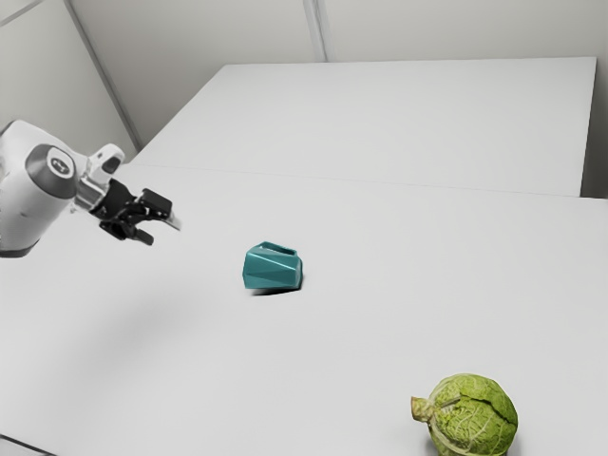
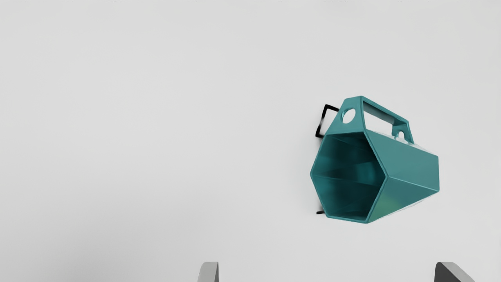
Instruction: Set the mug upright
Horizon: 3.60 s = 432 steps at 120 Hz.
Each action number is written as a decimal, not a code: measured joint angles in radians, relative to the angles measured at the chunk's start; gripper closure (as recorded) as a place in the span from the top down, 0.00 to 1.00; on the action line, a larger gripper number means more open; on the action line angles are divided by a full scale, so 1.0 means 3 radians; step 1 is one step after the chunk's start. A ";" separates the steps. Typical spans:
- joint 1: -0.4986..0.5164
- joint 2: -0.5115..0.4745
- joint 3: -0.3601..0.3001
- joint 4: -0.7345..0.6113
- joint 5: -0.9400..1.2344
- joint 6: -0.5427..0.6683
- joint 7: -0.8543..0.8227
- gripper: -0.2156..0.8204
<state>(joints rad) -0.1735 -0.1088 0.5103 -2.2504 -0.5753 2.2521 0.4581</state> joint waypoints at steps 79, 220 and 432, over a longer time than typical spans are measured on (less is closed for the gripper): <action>-0.0016 0.0405 -0.0221 -0.0405 -0.2031 0.0232 0.2544 0.79; -0.0318 0.0909 -0.0643 -0.0196 -0.2974 0.0370 0.3871 0.65; -0.0319 0.0197 -0.0835 -0.0057 0.1132 0.0281 0.1526 0.03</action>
<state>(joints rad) -0.2692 -0.0498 0.2600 -2.2676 -0.2357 2.3365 0.9159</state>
